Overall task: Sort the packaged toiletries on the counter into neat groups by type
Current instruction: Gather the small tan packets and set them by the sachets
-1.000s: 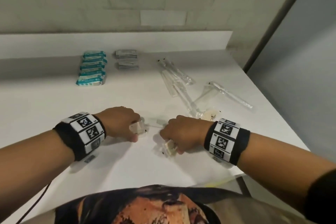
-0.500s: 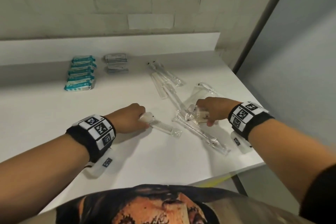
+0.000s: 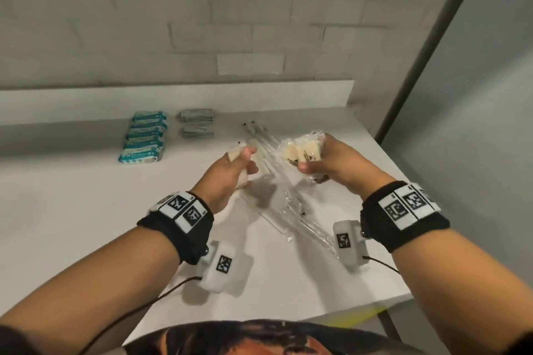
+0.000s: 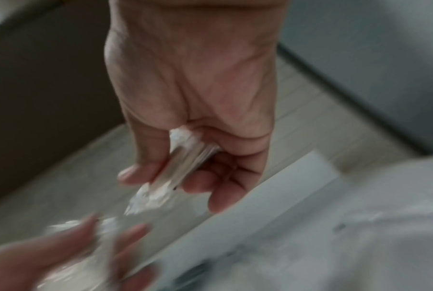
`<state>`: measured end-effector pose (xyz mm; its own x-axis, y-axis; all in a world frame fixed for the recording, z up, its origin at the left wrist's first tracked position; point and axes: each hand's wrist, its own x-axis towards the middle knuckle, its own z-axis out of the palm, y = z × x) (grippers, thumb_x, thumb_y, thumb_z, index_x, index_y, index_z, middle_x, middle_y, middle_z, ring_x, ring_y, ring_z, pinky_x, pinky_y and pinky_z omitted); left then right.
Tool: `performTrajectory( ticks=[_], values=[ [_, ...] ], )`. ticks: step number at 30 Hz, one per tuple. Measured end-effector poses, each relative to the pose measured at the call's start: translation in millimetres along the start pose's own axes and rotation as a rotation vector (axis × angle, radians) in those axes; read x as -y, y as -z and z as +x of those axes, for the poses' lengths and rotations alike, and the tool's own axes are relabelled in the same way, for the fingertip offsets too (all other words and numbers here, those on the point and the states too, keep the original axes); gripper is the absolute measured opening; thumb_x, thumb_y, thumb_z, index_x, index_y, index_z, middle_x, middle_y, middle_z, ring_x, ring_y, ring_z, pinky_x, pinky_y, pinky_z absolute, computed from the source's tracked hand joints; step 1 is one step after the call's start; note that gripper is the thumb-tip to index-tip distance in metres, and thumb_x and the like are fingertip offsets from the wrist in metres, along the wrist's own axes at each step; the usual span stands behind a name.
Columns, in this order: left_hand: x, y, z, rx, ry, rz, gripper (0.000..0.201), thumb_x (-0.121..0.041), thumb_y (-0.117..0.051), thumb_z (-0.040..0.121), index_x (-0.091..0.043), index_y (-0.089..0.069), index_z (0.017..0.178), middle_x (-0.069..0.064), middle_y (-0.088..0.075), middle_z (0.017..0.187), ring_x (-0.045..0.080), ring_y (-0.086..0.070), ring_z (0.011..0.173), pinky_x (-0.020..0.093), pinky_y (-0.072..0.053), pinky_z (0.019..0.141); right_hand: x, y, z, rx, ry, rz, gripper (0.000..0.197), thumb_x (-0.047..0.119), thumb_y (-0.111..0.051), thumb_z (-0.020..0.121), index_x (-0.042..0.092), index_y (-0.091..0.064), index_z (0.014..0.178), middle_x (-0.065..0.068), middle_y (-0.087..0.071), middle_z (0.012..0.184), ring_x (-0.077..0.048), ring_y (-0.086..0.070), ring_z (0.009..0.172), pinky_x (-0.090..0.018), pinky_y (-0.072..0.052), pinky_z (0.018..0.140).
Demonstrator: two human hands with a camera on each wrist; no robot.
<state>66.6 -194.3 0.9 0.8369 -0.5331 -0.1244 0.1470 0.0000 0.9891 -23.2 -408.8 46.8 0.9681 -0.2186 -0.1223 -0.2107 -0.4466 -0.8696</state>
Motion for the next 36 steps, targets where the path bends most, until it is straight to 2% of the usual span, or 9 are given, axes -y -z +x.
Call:
performTrajectory(
  ticks=[5,7,10,12,15,19,24,32,36],
  values=[
    [-29,2,-14,0.197,0.061,-0.398,0.060,-0.052,-0.044,0.086,-0.011,-0.057,0.128,0.015,-0.065,0.124,0.034,-0.064,0.110,0.055,-0.049,0.095,43,-70,5,0.071,0.161,0.309,0.039,0.026,-0.065,0.088,0.016,-0.053,0.124,-0.005,-0.070,0.098,-0.013,-0.070,0.084,-0.027,-0.051,0.064],
    [-35,9,-24,0.210,0.020,-0.354,0.042,-0.035,-0.054,0.086,-0.009,-0.062,0.118,0.014,-0.069,0.110,0.029,-0.069,0.096,0.050,-0.053,0.089,55,-88,5,0.033,0.163,0.250,0.024,0.026,-0.049,0.099,0.014,-0.053,0.120,0.004,-0.066,0.090,-0.001,-0.065,0.075,-0.018,-0.047,0.062],
    [-33,25,-34,0.125,0.001,-0.351,0.034,-0.012,-0.064,0.079,-0.005,-0.064,0.113,0.012,-0.071,0.100,0.025,-0.071,0.088,0.043,-0.058,0.082,64,-104,9,0.004,0.183,0.025,0.033,0.038,-0.038,0.101,0.014,-0.053,0.119,0.002,-0.060,0.108,-0.013,-0.061,0.099,-0.030,-0.046,0.083],
    [-31,36,-38,0.080,-0.005,-0.365,0.028,-0.005,-0.062,0.084,-0.001,-0.064,0.112,0.014,-0.072,0.099,0.026,-0.070,0.088,0.042,-0.058,0.081,69,-115,12,-0.040,0.173,0.032,0.034,0.042,-0.046,0.097,0.015,-0.052,0.117,0.001,-0.053,0.114,-0.015,-0.058,0.101,-0.029,-0.045,0.080],
    [-31,49,-43,0.014,-0.029,-0.387,0.017,-0.003,-0.061,0.087,-0.002,-0.067,0.103,0.011,-0.073,0.092,0.024,-0.071,0.085,0.037,-0.057,0.077,74,-124,13,-0.186,0.115,0.166,0.036,0.041,-0.068,0.084,0.017,-0.050,0.105,-0.002,-0.055,0.091,-0.012,-0.055,0.074,-0.027,-0.045,0.066],
    [-33,68,-48,-0.014,-0.046,-0.368,0.017,-0.010,-0.067,0.081,0.001,-0.068,0.094,0.011,-0.071,0.089,0.024,-0.068,0.084,0.034,-0.052,0.080,80,-134,7,-0.023,0.160,0.394,0.029,0.018,-0.077,0.078,0.008,-0.051,0.086,-0.003,-0.049,0.065,-0.010,-0.045,0.049,-0.024,-0.039,0.047],
    [-36,89,-54,0.021,-0.018,-0.440,0.030,-0.016,-0.069,0.076,-0.003,-0.069,0.103,0.011,-0.071,0.095,0.026,-0.067,0.089,0.036,-0.056,0.080,88,-152,11,0.005,0.181,0.558,0.019,0.000,-0.071,0.080,0.008,-0.054,0.073,0.000,-0.058,0.056,-0.009,-0.053,0.046,-0.025,-0.042,0.051],
    [-36,129,-61,-0.073,0.085,-0.504,0.017,-0.014,-0.059,0.089,-0.011,-0.065,0.105,0.011,-0.067,0.100,0.017,-0.062,0.076,0.020,-0.049,0.047,103,-173,20,-0.114,0.249,0.587,0.020,-0.001,-0.068,0.081,0.015,-0.061,0.071,0.005,-0.063,0.061,-0.009,-0.058,0.055,-0.022,-0.044,0.056],
    [-36,144,-64,-0.023,0.113,-0.541,0.018,-0.017,-0.052,0.095,-0.009,-0.058,0.110,0.017,-0.070,0.104,0.027,-0.070,0.088,0.029,-0.058,0.059,105,-181,19,-0.346,0.533,0.307,0.026,-0.002,-0.074,0.075,0.022,-0.064,0.067,0.006,-0.060,0.077,-0.011,-0.058,0.079,-0.025,-0.047,0.076]
  ],
)
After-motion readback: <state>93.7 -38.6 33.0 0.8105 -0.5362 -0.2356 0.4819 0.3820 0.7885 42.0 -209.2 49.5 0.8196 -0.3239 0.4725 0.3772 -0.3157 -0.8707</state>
